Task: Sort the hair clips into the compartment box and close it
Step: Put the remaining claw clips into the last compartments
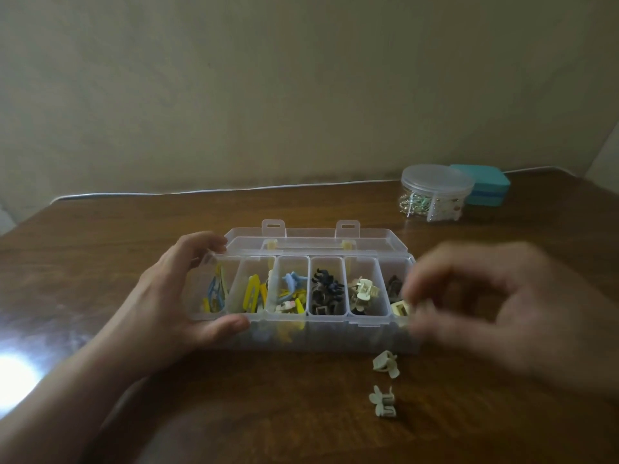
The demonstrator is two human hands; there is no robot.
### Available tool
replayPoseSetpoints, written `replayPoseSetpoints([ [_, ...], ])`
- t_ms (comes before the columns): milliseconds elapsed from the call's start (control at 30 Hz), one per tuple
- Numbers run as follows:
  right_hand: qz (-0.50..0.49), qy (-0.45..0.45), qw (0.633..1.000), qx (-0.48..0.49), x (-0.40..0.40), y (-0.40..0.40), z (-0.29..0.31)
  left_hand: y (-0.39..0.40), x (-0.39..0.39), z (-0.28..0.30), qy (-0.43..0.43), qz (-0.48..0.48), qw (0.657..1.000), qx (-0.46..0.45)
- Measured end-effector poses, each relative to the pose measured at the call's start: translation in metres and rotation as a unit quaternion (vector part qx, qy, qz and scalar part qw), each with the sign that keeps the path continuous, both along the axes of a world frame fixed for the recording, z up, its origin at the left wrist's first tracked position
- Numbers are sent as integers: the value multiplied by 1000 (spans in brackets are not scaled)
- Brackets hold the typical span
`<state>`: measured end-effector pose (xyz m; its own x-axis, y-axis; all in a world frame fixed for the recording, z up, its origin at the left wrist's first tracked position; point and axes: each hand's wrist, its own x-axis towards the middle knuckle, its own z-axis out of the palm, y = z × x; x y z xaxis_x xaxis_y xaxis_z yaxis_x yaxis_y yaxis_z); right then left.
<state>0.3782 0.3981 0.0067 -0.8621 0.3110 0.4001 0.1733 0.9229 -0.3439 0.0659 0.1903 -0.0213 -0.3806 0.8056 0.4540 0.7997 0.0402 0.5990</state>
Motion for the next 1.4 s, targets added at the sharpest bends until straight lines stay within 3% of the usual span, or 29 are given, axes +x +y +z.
replayPoseSetpoints([
  [33, 15, -19, 999, -46, -6, -22, 22, 0, 0, 0, 0, 1, 1000, -1],
  [67, -15, 45, 999, -27, -29, -20, 32, 0, 0, 0, 1, 2, 1000, -3],
  [133, -38, 41, 998, 41, -42, -10, 29, -1, 0, 0, 0, 2, 1000, -8],
  [200, -22, 14, 999, 25, -38, -8, 18, -1, 0, 0, 1, 2, 1000, -11],
  [333, 40, 46, 995, 77, -32, -24, 37, -1, 0, -1, 15, 12, 1000, -13],
  [467, 154, -120, 964, 183, -30, -52, 27, 0, -1, -2, 12, 16, 1000, -16],
  [533, 161, -207, 949, 177, -39, -60, 19, 0, -2, -2, 12, 16, 1000, -17],
  [600, 187, -153, 957, 163, -34, -54, 2, 0, -2, -2, 9, 14, 1000, -17],
  [633, 212, -137, 964, 86, -31, -58, -4, 0, -2, -2, 9, 13, 1000, -17],
  [700, 197, -192, 958, 78, -35, -54, 9, 0, -2, -2, 8, 12, 1000, -17],
  [867, 80, 96, 991, 49, -28, -29, 36, -1, -3, -3, 6, 7, 1000, -13],
  [933, 23, 116, 992, 47, -32, -21, 38, -1, -3, -3, 7, 7, 1000, -11],
  [1033, -31, 98, 995, 11, -37, -10, 26, -1, -3, -3, 8, 10, 1000, -12],
  [1167, -20, 77, 994, 78, -39, -4, 19, 0, -4, -4, 10, 9, 1000, -10],
  [1300, 124, 93, 986, 64, -31, -22, 39, 0, -3, -4, 9, 8, 1000, -2],
  [1400, 226, -32, 973, 48, -27, -29, 39, 0, -4, -5, 5, 4, 1000, 1],
])
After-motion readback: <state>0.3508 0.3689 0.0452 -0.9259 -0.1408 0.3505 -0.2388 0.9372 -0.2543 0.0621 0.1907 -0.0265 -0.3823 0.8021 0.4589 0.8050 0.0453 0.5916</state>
